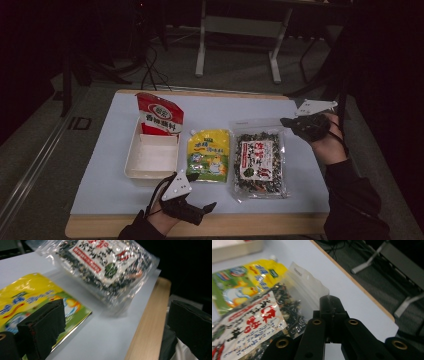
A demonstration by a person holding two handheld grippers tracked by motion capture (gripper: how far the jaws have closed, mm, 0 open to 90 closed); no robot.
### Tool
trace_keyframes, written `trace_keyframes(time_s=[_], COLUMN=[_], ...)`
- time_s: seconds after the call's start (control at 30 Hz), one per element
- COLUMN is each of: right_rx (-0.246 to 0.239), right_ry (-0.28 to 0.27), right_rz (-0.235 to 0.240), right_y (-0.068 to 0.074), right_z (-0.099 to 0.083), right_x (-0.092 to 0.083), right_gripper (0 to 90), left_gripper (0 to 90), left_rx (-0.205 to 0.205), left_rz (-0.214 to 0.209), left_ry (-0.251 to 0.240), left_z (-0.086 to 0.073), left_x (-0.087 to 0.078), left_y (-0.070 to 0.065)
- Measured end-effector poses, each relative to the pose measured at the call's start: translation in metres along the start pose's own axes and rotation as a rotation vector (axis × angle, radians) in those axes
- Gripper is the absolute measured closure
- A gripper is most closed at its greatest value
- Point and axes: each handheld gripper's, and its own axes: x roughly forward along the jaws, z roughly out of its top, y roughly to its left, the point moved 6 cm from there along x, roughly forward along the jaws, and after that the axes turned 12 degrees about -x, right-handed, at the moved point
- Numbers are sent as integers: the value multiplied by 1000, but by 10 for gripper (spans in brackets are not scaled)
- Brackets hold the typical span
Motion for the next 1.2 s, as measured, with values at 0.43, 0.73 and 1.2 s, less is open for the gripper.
trace_keyframes(time_s=[0.43, 0.73, 1.2], right_rx=[-147, -273, -398], right_ry=[-147, -247, -344], right_rz=[34, 74, 92], right_y=[43, 84, 120], right_z=[50, 86, 129], right_x=[-46, -74, -97], right_gripper=[900, 900, 900], left_gripper=[36, 59, 157], left_rx=[-45, -87, -110], left_rz=[-25, -60, -79], left_ry=[1, -10, -111], left_z=[9, 5, 6], left_x=[30, 36, 22], left_y=[12, 22, 32])
